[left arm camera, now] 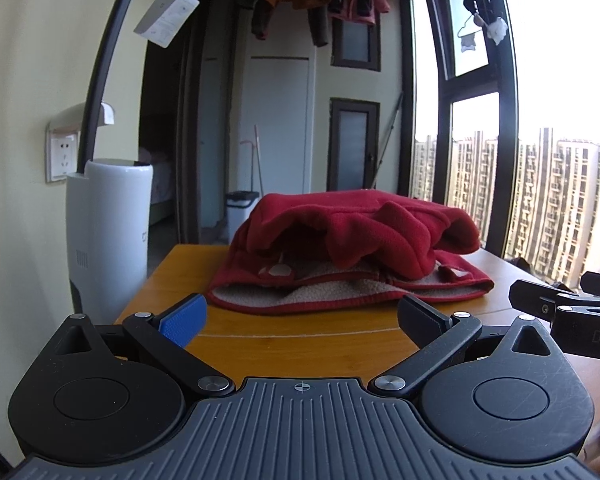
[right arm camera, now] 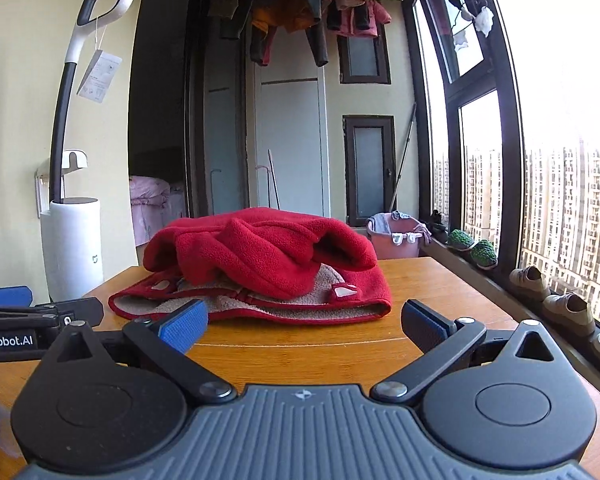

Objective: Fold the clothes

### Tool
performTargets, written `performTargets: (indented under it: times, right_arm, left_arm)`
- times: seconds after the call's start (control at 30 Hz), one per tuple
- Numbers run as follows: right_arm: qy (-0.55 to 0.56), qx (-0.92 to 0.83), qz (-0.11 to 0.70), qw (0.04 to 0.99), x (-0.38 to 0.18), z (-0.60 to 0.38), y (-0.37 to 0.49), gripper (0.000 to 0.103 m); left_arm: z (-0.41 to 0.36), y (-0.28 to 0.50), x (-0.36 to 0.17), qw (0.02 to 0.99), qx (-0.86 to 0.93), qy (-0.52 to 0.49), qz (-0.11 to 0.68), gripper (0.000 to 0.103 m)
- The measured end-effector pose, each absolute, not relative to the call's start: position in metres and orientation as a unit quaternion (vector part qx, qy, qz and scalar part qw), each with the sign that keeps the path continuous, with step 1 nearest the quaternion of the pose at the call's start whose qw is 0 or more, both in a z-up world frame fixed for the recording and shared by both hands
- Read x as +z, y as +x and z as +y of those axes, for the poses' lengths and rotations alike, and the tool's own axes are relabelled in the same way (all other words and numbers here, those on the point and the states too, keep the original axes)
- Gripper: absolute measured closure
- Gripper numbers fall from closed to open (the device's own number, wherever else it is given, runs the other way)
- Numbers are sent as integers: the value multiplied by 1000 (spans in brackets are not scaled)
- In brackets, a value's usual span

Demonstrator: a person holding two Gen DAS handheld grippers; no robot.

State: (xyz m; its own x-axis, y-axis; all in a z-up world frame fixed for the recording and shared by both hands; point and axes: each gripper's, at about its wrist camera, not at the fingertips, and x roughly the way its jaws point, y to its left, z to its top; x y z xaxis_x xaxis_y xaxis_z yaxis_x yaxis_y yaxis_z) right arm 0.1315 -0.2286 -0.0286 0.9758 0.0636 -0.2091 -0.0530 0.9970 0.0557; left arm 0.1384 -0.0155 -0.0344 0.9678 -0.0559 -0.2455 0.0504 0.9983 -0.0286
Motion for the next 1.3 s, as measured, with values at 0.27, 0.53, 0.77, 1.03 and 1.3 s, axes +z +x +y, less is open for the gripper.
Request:
performTargets:
  times: [0.27,0.53,0.77,1.03,1.3]
  right_arm:
    - [46,28,110,992,-31,-238,129,0]
    - [46,28,123,991,-32,-237,132,0]
    - [42,28,127,991,-32,-237,133,0]
    - [40,27,136,989,-33,-236,135,0]
    - [42,15,156,987,-33,-235,141,0]
  left_arm:
    - [-14,137,-34,991,-28,-14,129,0]
    - [-14,144,-36,988,-24,-13,152,0]
    - [-15,144,-36,988,-25,-11,152,0]
    - [-17,144,-36,987,-28,-11,156,0]
    - [-14,151,-38,982,-29,-18,184,0]
